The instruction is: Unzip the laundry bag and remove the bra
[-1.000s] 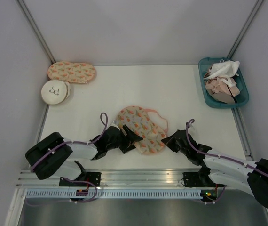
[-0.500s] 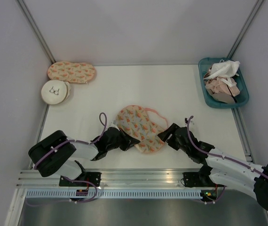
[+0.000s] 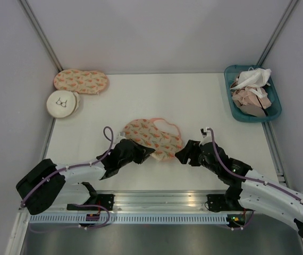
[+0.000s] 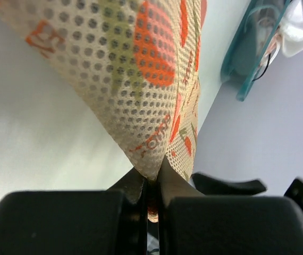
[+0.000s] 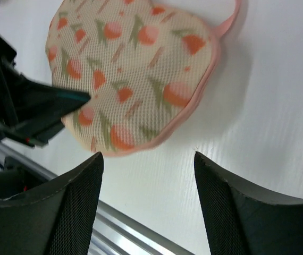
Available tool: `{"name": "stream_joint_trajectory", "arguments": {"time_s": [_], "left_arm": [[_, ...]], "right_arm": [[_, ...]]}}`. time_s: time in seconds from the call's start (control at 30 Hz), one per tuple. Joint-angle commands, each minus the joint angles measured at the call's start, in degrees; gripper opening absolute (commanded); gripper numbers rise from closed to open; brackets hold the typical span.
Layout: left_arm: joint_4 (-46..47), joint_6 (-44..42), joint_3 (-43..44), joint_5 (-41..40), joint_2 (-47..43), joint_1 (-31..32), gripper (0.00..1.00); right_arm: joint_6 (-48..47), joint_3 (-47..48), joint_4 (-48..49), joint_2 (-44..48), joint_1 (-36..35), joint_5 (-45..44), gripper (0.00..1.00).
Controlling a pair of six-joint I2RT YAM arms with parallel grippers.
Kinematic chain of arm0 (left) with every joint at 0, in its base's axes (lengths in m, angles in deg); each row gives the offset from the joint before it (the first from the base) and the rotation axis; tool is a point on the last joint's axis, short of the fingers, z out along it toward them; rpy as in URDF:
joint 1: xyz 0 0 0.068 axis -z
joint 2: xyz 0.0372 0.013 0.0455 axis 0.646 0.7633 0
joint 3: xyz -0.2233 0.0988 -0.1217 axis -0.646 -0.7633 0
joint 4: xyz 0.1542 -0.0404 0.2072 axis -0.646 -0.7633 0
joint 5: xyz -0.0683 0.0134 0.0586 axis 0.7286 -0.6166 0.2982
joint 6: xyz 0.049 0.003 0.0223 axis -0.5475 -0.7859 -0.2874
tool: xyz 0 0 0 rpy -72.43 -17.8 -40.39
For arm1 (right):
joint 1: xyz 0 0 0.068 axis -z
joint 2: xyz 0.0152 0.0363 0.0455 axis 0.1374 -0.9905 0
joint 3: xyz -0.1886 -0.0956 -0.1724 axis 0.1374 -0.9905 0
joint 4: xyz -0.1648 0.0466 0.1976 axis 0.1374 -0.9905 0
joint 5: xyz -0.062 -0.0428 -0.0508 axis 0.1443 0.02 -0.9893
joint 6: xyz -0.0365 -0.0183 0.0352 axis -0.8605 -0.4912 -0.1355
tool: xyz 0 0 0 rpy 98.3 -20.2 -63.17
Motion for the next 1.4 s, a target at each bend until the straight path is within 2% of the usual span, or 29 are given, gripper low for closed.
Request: {"name": "stream_joint_trajectory", "arguments": {"time_s": [0.0,0.13,0.17,0.27,0.4,0.5,0.57,0.83,1.23,1.37], "left_arm": [[-9.06,7.37,7.45,-4.72,-2.80,-0.24,0.02],[-8.65,9.75,12.56,1.85,2.71,-3.48,0.02],[-8.03,10.53,13.44,5.79,3.96,-4.01,0.02],[-3.38,13.69,14.24,10.39,8.01,-4.99,0.02],[-3.02,15.28,14.50,11.45,9.59,-5.25,0.02],[-2.93,16.08,14.15,11.28,9.07,-5.34,0.02],[-3.37,16.08,14.15,11.28,8.63,-5.43,0.02],[-3.38,16.25,12.92,11.89,7.84,-5.43,0.02],[-2.05,17.13,12.31,12.77,8.10,-5.43,0.02],[-1.88,17.22,12.22,13.47,8.19,-5.43,0.02]], "right_arm": [[-7.22,2.60,0.95,2.35,-5.56,-0.19,0.73],[-9.24,2.95,2.89,1.57,-12.16,-5.98,0.71],[-9.42,3.12,2.89,-0.18,-13.39,-9.74,0.71],[-10.12,4.44,3.24,-6.14,-18.58,-16.78,0.70],[-10.21,8.03,4.29,-14.24,-28.84,-36.52,0.70],[-9.15,9.36,6.21,-19.34,-32.46,-44.90,0.69],[-8.20,9.45,7.54,-22.24,-32.48,-47.90,0.68],[-8.18,9.54,17.21,-29.19,-32.83,-54.42,0.63],[-9.86,7.34,31.01,-33.59,-32.91,-50.29,0.65],[-7.93,8.74,30.50,-36.14,-32.83,-54.85,0.57]]}}
